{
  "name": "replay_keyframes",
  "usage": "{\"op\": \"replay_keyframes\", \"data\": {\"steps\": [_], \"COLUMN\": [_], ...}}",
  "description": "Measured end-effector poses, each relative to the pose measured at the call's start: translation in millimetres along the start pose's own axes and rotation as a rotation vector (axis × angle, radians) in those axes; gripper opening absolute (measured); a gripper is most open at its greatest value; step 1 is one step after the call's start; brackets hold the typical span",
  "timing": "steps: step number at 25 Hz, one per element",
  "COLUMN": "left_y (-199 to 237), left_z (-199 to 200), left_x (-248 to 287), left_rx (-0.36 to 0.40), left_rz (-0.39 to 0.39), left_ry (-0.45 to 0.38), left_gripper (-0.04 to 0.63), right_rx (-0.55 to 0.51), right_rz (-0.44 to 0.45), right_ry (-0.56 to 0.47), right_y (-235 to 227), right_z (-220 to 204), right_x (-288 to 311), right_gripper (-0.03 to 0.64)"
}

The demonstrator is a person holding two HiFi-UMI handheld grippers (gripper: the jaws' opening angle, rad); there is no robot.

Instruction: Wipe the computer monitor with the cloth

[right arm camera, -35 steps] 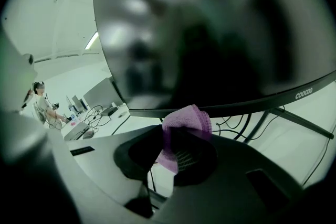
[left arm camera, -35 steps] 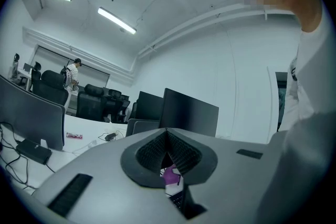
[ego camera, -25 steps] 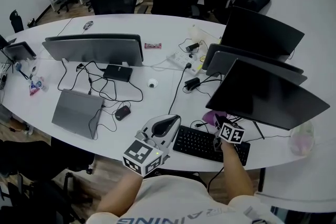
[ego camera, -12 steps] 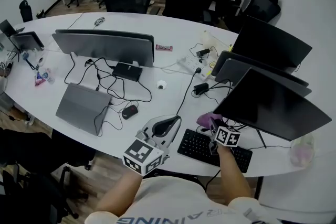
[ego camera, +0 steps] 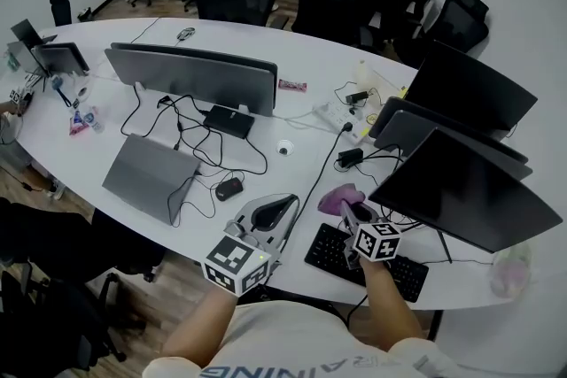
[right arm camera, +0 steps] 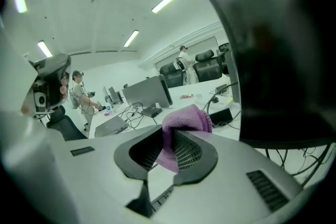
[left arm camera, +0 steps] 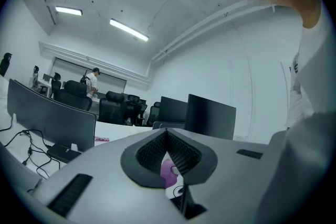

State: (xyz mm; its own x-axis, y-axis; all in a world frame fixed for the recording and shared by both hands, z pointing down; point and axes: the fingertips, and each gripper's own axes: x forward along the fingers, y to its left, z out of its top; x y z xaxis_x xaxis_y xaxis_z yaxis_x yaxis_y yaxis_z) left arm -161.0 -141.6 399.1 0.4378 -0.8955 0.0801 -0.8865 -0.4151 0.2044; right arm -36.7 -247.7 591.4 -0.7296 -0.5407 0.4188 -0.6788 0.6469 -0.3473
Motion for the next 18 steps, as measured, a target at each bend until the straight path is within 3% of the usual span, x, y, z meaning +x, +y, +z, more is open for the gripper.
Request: {"op": "replay_keyframes", "data": {"steps": [7, 18], "left_y": [-1, -36], "left_z": [10, 37], "left_x": [0, 7], "left_rx": [-0.01, 0.062], "left_rz": [0.02, -0.022], "left_ry": [-0.016, -0.062], "left_gripper": [0.009, 0.009], "right_rx": [-0.114, -0.296], "right_rz": [0.037, 0.043], "right_ry": [-0.125, -0.374], "right_y": [44, 82], "right_z": [59, 142], "right_x": [-46, -153], "right_gripper": [0.063, 0.063]}}
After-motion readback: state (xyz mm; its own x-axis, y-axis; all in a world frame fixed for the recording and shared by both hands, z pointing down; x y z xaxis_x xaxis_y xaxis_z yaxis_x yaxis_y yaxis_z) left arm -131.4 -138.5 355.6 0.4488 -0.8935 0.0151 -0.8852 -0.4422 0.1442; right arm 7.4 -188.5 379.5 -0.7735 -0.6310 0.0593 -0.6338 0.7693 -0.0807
